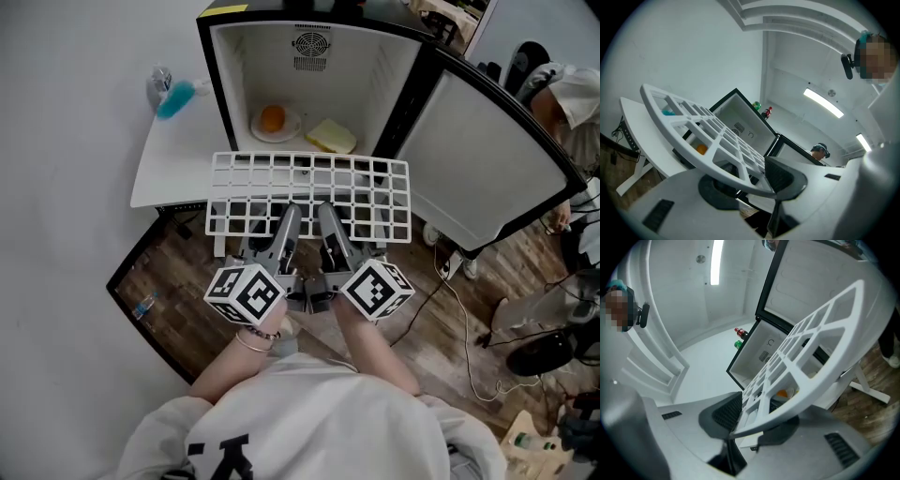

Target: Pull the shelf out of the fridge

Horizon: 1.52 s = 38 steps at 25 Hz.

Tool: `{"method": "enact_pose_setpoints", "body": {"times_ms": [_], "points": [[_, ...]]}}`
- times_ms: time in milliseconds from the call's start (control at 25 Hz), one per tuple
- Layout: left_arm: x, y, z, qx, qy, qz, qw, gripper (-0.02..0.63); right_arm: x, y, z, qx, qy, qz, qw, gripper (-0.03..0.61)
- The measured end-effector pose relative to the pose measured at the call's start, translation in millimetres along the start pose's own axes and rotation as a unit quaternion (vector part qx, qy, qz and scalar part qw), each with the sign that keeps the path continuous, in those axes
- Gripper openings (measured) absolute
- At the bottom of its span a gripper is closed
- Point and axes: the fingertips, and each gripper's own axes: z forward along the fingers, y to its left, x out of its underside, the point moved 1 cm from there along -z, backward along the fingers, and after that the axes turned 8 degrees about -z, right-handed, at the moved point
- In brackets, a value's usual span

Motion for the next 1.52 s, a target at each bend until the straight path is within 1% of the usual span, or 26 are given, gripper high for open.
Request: {"method": "enact_pose_setpoints", "body": {"times_ms": [480,800,1200,1400,1520], "points": [[45,-50,-53,-0.008,-0.014,0.002,0.9999,0.16,-6,7,-83,-0.012,0.01,0.003,1.0,0.11],[54,-85,-74,-0.003,-0.028,0.012,0.9995,0.16,-23,21,-117,-0.027,0.002,0.001,1.0,0.11],[78,-108,-124,-0.021,-0.032,0.009,0.9992,0.16,-11,36,-171,-0.025,0.02,0.015,0.999,0.11],[82,-121,-131,-0.008,-0.028,0.006,0.9996,0.16,-18,41,-186,-0.022,0.008,0.006,1.0,0.11],[79,-121,-138,-0.005,-0.025,0.003,0.9997,0.16,-15,48,-189,-0.018,0.006,0.003,1.0,0.11]]}}
